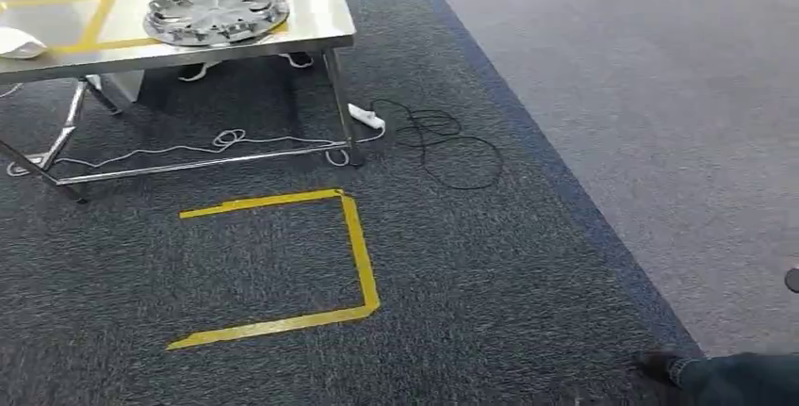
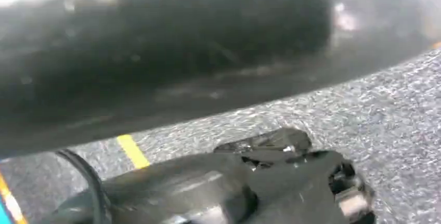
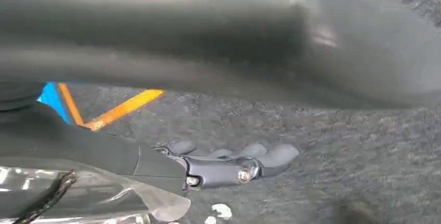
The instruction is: Take the parts from the cabinet and place them on the table.
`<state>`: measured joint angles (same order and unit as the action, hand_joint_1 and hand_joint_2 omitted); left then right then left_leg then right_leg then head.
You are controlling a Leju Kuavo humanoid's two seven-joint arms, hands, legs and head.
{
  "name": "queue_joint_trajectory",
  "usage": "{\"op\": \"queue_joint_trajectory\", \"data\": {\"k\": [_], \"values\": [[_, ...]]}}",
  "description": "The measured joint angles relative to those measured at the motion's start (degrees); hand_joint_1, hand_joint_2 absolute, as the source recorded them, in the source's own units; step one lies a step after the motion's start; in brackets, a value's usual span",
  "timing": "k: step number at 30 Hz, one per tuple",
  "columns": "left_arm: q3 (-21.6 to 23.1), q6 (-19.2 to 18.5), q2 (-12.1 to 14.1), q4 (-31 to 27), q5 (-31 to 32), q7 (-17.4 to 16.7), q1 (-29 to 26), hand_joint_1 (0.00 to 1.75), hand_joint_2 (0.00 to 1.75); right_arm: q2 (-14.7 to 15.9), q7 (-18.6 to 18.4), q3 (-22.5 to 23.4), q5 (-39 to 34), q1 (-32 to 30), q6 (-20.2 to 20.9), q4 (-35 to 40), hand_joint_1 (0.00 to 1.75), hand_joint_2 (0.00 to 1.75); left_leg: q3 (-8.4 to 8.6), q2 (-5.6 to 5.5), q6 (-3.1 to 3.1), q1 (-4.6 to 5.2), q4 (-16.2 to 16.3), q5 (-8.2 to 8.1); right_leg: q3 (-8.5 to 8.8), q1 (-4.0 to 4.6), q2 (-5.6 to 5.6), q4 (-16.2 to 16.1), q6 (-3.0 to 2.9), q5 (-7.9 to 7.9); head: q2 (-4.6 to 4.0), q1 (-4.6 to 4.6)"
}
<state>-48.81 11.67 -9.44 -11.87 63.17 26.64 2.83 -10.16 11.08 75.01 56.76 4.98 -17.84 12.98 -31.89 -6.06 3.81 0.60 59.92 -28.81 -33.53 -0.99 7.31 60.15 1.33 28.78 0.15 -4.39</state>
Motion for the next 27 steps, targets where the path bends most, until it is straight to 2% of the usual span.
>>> {"op": "queue_joint_trajectory", "data": {"k": [2,3,4,5,6,7,8,9,10,11,12,13,14,15,16,17,19,20,21,22,23,24,25,26,27], "values": [[0.0,-0.02,-0.09,0.0,-0.09,0.04,0.26,0.0,0.0,0.0,0.04,0.04,-0.04,-0.26,0.09,0.0,0.0,0.0,0.04,1.15,-0.03,0.23,-0.33,0.06,-0.35,-0.48,1.37,-0.55,0.78,-0.5,0.0,0.17],[0.0,-0.02,-0.13,0.0,-0.09,0.15,0.39,0.0,0.0,0.02,0.2,0.09,-0.09,-0.37,0.09,0.0,0.0,0.0,0.56,2.21,-0.49,-0.19,-2.04,0.73,-0.87,-0.11,1.76,-1.01,1.25,-0.77,0.0,0.15],[0.0,0.0,-0.07,0.0,-0.11,0.39,0.69,0.0,0.0,0.02,0.59,0.18,-0.22,-0.42,0.22,0.0,0.0,0.0,1.04,3.29,-1.35,-0.48,-3.35,1.39,-1.39,0.05,-2.35,0.18,1.09,0.13,0.02,0.04],[0.0,0.0,-0.16,0.0,-0.15,0.68,0.66,0.0,0.0,0.02,0.94,0.26,-0.39,-0.25,0.53,0.0,0.0,0.0,1.09,3.95,-1.18,-0.42,-3.75,1.64,-2.65,0.16,-4.85,2.61,1.2,2.02,0.0,-0.44],[0.0,0.0,-0.11,0.0,-0.15,0.81,0.55,0.0,0.0,0.04,1.22,0.33,-0.57,0.1,1.03,0.0,0.0,0.0,0.91,5.07,-1.21,-0.33,-3.73,1.74,-4.52,0.12,-6.04,6.57,1.44,4.31,0.0,-0.66],[-0.02,0.0,-0.07,0.0,-0.17,0.87,0.38,0.0,0.0,0.04,1.44,0.35,-0.68,0.39,1.11,0.0,0.0,0.0,0.82,6.14,-1.25,-0.22,-3.6,1.73,-6.23,0.1,-6.67,10.43,1.7,6.18,0.0,-0.61],[-0.02,-0.02,-0.05,0.0,-0.17,0.87,0.3,0.0,0.0,0.04,1.53,0.37,-0.7,0.51,1.14,0.0,0.0,0.0,0.7,7.26,-1.3,-0.12,-3.56,1.7,-7.56,0.08,-6.95,13.62,1.9,7.44,0.0,-0.57],[-0.02,0.0,-0.03,0.0,-0.17,0.87,0.38,0.0,0.0,0.04,1.55,0.41,-0.72,0.45,1.14,0.0,0.0,0.0,0.57,8.06,-1.3,-0.02,-3.5,1.7,-7.86,0.09,-7.06,14.81,2.02,7.45,0.0,-0.59],[-0.02,-0.02,0.0,0.0,-0.17,0.9,0.6,0.0,0.0,0.04,1.55,0.44,-0.72,0.23,1.14,0.0,0.0,0.0,0.47,8.96,-1.31,0.05,-3.43,1.7,-6.35,0.1,-7.28,12.92,2.01,5.92,0.0,-0.59],[-0.02,-0.02,0.02,0.0,-0.17,0.9,0.69,0.0,0.0,0.04,1.55,0.44,-0.72,0.15,1.14,0.0,0.0,0.0,0.46,9.33,-1.32,0.09,-3.38,1.7,-5.04,0.11,-7.43,10.91,1.98,4.84,0.0,-0.61],[-0.02,0.0,0.02,0.0,-0.17,0.9,0.73,0.0,0.0,0.04,1.55,0.44,-0.72,0.13,1.14,0.0,0.0,0.0,0.46,9.45,-1.32,0.1,-3.36,1.7,-4.54,0.12,-7.48,10.1,1.96,4.45,0.0,-0.63],[-0.02,0.0,0.02,0.0,-0.17,0.9,0.83,0.0,0.0,0.04,1.53,0.46,-0.79,0.07,1.14,0.0,0.0,0.0,0.46,10.05,-1.35,0.14,-3.29,1.68,-1.8,0.17,-7.84,5.68,1.82,2.58,0.0,-0.61],[-0.02,0.0,0.04,0.0,-0.17,0.9,1.01,0.0,0.0,0.07,1.53,0.48,-0.87,0.2,1.14,0.0,0.0,0.0,0.63,10.91,-1.61,0.2,-3.06,1.59,2.81,0.52,-10.34,-1.77,1.34,0.85,0.0,-0.61],[-0.02,0.02,0.09,0.0,-0.17,0.87,1.06,0.0,0.0,0.07,1.46,0.5,-0.9,0.47,1.14,0.0,0.0,0.0,0.54,11.41,-2.05,0.6,-3.02,1.48,3.3,0.89,-11.2,-2.75,0.55,1.56,0.0,-0.55],[-0.02,0.02,0.2,0.0,-0.17,0.87,1.16,0.0,0.0,0.07,1.44,0.5,-1.05,0.62,1.16,0.0,0.0,0.0,0.58,11.76,-2.43,0.48,-2.88,1.57,3.48,0.91,-10.41,-3.06,-0.12,0.86,0.0,-0.46],[-0.04,0.02,0.19,0.0,-0.17,0.87,1.42,0.0,0.0,0.07,1.27,0.59,-1.18,0.54,1.11,0.0,0.0,0.0,0.63,12.22,-2.72,0.38,-2.91,1.74,2.61,1.02,-9.91,-3.05,-0.44,0.7,0.0,-0.48],[-0.02,0.02,0.17,0.0,-0.17,0.87,1.62,0.0,0.0,0.11,0.83,0.96,-1.38,0.3,0.96,0.0,0.0,0.0,0.82,12.96,-3.21,0.38,-3.05,1.77,2.57,0.98,-9.13,-3.35,-1.04,0.41,0.0,-0.57],[-0.04,0.02,0.33,0.0,-0.26,0.87,1.71,0.0,0.0,0.11,0.65,1.09,-1.49,0.2,0.94,0.0,0.0,0.0,0.63,11.69,-3.75,0.16,-2.34,1.02,3.21,0.46,-8.67,-3.74,-1.41,-0.21,0.0,-0.53],[-0.04,0.02,0.35,0.0,-0.28,0.9,1.69,0.0,0.0,0.11,0.39,1.14,-1.53,0.3,0.85,0.0,0.0,0.0,-0.3,8.9,-4.24,-0.02,0.01,-1.51,2.87,0.33,-8.1,-3.76,-1.76,-0.59,0.0,-0.22],[-0.07,0.02,0.35,0.0,-0.28,0.87,1.56,0.0,0.0,0.13,0.35,1.16,-1.53,0.39,0.83,0.0,0.0,0.0,-1.6,7.58,-4.54,-0.38,3.68,-4.1,2.5,0.31,-7.58,-3.75,-1.93,-0.95,0.0,-0.15],[-0.11,0.02,0.44,0.0,-0.28,0.88,1.4,0.0,0.0,0.13,0.31,1.22,-1.53,0.41,0.85,0.0,0.0,0.0,-3.47,6.86,-4.78,-0.67,8.66,-6.73,2.11,0.31,-6.91,-3.72,-1.99,-1.24,0.0,-0.15],[-0.11,0.02,0.46,0.0,-0.31,0.87,1.24,0.0,0.0,0.13,0.28,1.29,-1.51,0.38,0.85,0.0,0.0,0.0,-5.14,6.6,-4.95,-0.8,13.22,-8.59,1.7,0.31,-6.07,-3.64,-1.92,-1.5,0.0,-0.15],[-0.11,0.02,0.46,0.0,-0.33,0.9,1.14,0.0,0.0,0.13,0.22,1.31,-1.51,0.24,0.85,0.0,0.0,0.0,-5.62,6.54,-5.08,-0.89,14.92,-8.8,1.42,0.31,-5.27,-3.57,-1.81,-1.72,0.0,-0.15],[-0.11,0.02,0.46,0.0,-0.35,0.9,1.12,0.0,0.0,0.13,0.22,1.33,-1.49,0.13,0.87,0.0,0.0,0.0,-4.86,6.5,-5.09,-1.0,13.89,-7.73,1.21,0.28,-4.6,-3.54,-1.68,-1.87,0.0,-0.13],[-0.11,0.0,0.46,0.0,-0.35,0.9,1.14,0.0,0.0,0.13,0.22,1.33,-1.46,0.06,0.87,0.0,0.0,0.0,-3.02,6.41,-5.05,-1.13,10.55,-5.65,1.06,0.25,-3.85,-3.49,-1.5,-2.06,0.0,-0.17]]}}
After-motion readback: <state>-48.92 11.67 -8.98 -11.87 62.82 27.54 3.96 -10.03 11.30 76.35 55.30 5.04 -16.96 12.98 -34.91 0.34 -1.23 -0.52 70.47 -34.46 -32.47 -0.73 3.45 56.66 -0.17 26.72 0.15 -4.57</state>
